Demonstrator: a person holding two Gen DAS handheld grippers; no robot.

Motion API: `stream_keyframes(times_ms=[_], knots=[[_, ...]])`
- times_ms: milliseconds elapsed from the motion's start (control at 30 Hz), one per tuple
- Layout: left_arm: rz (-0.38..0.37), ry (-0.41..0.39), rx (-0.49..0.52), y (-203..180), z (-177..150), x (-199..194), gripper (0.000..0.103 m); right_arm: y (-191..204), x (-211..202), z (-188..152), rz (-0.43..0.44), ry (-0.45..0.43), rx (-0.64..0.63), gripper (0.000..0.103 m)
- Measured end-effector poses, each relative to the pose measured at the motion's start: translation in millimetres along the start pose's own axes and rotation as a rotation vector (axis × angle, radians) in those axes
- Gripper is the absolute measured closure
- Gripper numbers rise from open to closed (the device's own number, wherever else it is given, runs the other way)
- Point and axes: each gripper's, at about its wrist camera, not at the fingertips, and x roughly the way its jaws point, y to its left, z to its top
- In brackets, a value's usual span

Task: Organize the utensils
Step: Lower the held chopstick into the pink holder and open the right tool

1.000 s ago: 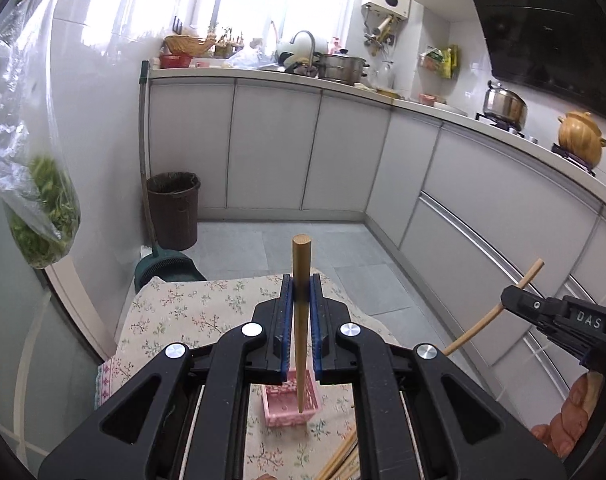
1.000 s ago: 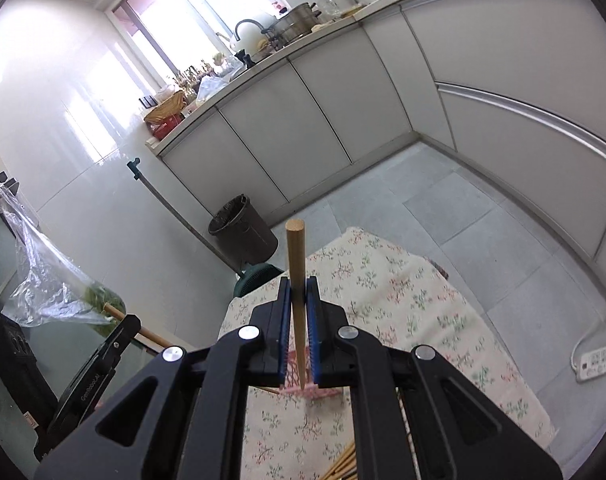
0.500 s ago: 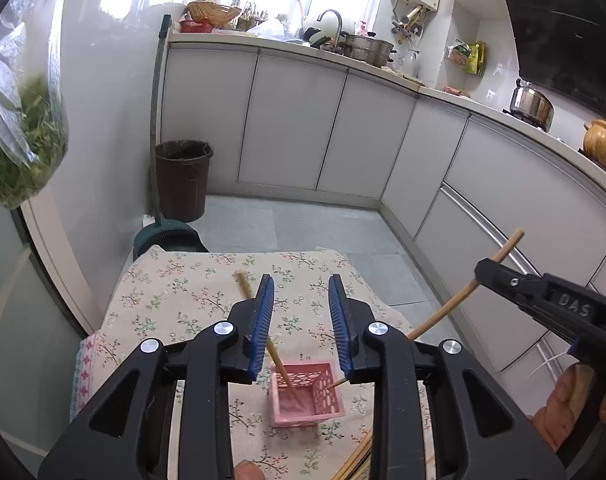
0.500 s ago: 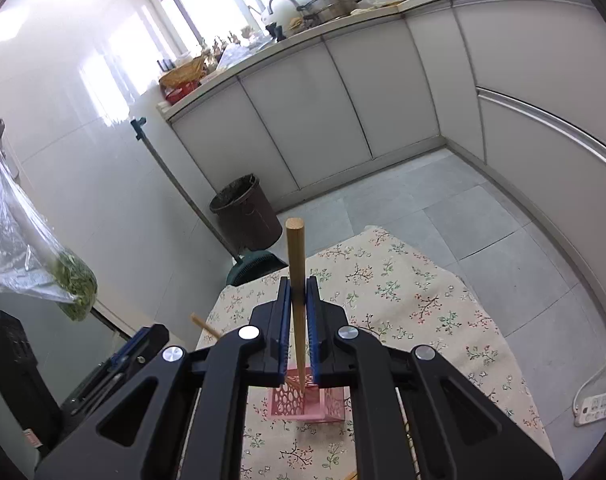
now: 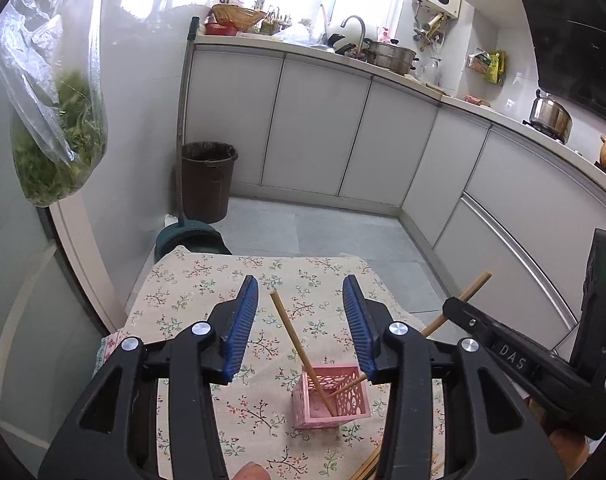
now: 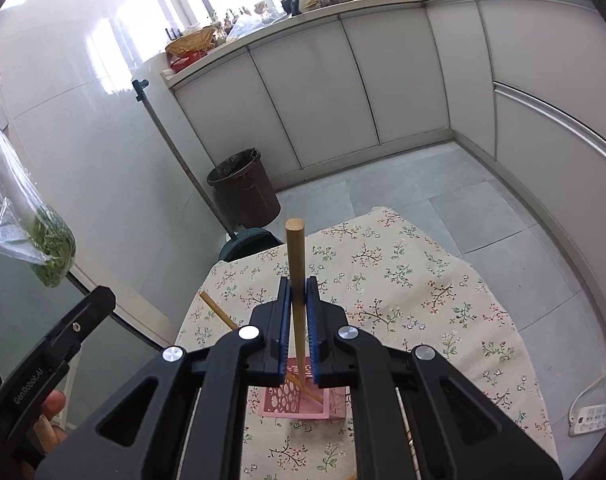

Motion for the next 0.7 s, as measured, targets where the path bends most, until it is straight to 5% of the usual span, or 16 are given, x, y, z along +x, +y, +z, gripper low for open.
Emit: stream_keyframes(times_ms=[67, 133, 467, 567, 700], knots=[[0.013, 0.007, -0.001, -1.3, -0.7, 0.9, 0.059, 3.5, 7.5, -3.1, 0.002, 0.017, -0.022, 0.086], [0.016, 0.011, 0.002, -0.9, -2.0, 0.4, 0.057, 3.9, 10.2, -6.6, 0.005, 0.016, -0.029, 0.060], [0.054, -0.022, 0.082, -24.3, -10.9, -14.6, 0.041, -2.2, -21.6, -17.9, -0.067, -0.043, -0.053, 0.055], [0.074, -0.041, 0.105, -32.5, -17.3, -23.2, 0.027, -8.4, -36.8, -23.1, -0.099, -0.074, -0.049, 0.045], [0.109, -0.048, 0.130, -42.6, -29.4, -33.1, 0.023, -16.7, -55.9, -32.9, -0.128, -0.102, -0.031, 0.032]])
